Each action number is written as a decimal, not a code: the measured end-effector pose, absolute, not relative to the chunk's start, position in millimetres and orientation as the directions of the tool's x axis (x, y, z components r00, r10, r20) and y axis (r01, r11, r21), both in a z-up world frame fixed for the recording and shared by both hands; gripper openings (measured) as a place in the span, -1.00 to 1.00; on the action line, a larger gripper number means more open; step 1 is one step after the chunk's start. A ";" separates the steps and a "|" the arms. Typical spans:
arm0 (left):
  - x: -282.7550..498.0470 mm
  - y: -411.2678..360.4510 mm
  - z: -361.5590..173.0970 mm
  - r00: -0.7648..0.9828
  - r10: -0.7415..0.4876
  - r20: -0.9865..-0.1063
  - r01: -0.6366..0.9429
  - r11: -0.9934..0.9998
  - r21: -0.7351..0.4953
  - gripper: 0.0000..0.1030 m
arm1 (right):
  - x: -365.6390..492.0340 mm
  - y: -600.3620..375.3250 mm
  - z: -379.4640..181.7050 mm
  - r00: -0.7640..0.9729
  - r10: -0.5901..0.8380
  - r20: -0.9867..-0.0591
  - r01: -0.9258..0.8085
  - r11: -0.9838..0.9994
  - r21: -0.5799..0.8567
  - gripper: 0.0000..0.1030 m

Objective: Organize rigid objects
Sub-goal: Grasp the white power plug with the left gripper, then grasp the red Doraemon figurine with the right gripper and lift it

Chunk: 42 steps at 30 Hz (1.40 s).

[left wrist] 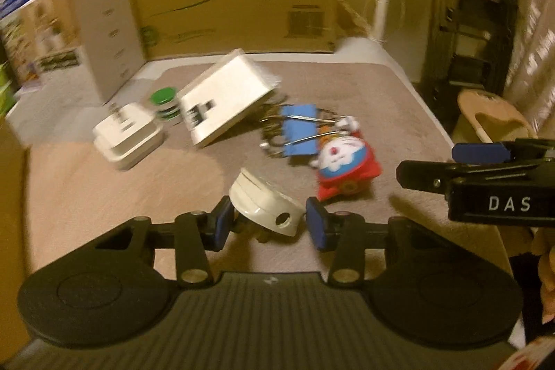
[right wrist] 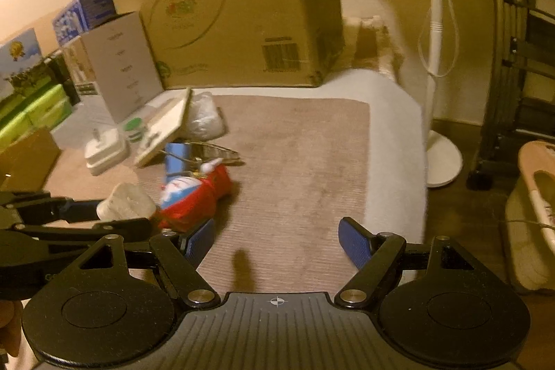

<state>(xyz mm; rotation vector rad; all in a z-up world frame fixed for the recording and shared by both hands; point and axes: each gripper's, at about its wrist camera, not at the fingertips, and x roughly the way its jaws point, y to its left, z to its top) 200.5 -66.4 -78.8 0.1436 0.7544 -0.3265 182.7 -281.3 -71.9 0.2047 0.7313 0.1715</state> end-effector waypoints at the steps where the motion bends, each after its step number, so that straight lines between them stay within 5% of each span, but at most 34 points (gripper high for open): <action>1: 198.5 -61.7 -77.5 0.684 -0.231 -0.692 0.323 0.946 0.004 -0.20 | 183.6 -277.8 -70.7 0.733 0.247 -0.634 -0.102 0.961 0.256 0.52; 15: 180.7 -21.8 -75.0 0.715 -0.177 -0.676 0.198 0.979 -0.047 -0.19 | 226.3 -227.3 -76.1 0.700 0.317 -0.640 -0.183 0.946 0.267 0.51; 20: 181.5 -24.0 -75.7 0.724 -0.173 -0.668 0.210 0.977 -0.025 -0.18 | 228.4 -221.4 -78.1 0.690 0.281 -0.667 -0.184 0.959 0.214 -0.07; 22: 182.9 -25.2 -75.9 0.725 -0.171 -0.667 0.216 0.976 -0.015 -0.18 | 226.2 -223.3 -77.7 0.688 0.286 -0.668 -0.194 0.958 0.210 -0.12; 42: 184.0 -46.4 -82.5 0.739 -0.126 -0.662 0.339 0.919 0.203 0.00 | 181.8 -238.5 -70.6 0.666 0.276 -0.693 -0.224 0.960 0.167 -0.13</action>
